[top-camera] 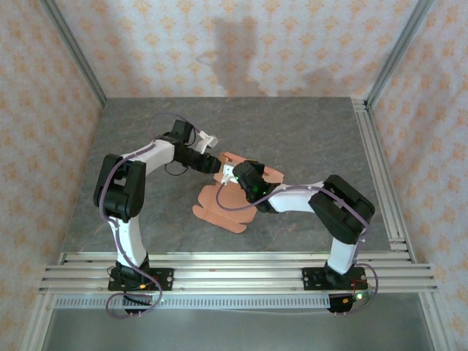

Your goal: Fold the paper box

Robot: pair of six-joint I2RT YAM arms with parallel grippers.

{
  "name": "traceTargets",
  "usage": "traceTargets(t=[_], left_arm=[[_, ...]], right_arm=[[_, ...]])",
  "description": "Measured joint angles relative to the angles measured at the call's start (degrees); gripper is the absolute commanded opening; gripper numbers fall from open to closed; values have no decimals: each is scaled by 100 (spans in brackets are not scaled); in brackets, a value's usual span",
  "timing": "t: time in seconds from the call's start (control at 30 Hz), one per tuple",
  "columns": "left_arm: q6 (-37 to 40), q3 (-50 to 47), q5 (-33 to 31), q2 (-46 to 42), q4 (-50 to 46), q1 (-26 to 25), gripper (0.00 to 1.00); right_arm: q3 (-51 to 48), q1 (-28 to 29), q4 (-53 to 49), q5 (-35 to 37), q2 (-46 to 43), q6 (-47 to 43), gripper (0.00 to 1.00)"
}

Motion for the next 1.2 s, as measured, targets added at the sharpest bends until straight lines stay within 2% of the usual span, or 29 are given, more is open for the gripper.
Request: traceTargets(t=[0.57, 0.77, 1.2], left_arm=[[4, 63, 37, 177, -203, 2, 43], [31, 63, 262, 170, -201, 105, 43], [155, 63, 352, 170, -310, 164, 43]], right_arm=[[599, -181, -1725, -785, -369, 988, 0], [892, -247, -2328, -1029, -369, 1377, 0], [1325, -260, -3115, -1257, -363, 1779, 0]])
